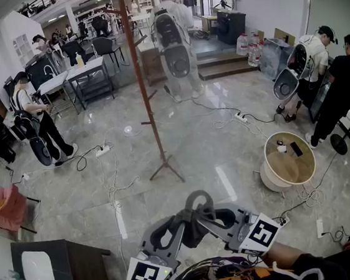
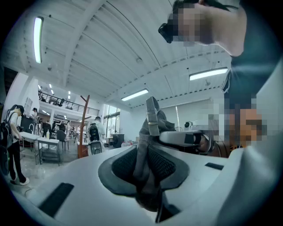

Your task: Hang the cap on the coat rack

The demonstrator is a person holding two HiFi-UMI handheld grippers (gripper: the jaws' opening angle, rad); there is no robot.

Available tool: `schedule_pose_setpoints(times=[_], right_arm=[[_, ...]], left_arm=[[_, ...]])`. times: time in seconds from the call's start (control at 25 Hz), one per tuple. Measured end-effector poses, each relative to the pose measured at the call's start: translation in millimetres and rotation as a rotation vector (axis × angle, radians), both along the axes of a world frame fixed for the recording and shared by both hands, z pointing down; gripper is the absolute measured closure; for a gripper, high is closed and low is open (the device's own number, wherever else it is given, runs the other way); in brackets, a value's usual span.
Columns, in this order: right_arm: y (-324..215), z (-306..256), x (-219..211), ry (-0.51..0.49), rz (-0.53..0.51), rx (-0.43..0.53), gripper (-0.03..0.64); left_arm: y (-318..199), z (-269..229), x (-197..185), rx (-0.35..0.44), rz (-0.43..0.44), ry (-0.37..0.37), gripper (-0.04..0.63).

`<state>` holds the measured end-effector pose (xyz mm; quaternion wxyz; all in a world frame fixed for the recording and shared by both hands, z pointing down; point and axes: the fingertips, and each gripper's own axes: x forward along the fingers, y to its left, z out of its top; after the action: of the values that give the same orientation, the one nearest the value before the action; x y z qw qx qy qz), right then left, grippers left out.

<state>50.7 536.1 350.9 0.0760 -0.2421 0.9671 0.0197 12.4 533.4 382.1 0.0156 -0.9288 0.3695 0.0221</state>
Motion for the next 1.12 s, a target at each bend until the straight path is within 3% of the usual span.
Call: schedule_pose_setpoints(times=[0.48,0.68,1.12], right_arm=[[-2,14,-4,0.027,-0.024,-0.007,0.572],[0,19,-28,0.052,-0.075,-0.036,0.572],[-10,35,-68,0.047,-0.007,-0.069,0.572]], left_arm=[[-5,15,-2,-0.026,-0.018,-0.004,0.5],[-8,14,-27,-0.032,-0.016,0.006,0.5],[-15,28,-69,-0.031,0.006,0.012,0.501]])
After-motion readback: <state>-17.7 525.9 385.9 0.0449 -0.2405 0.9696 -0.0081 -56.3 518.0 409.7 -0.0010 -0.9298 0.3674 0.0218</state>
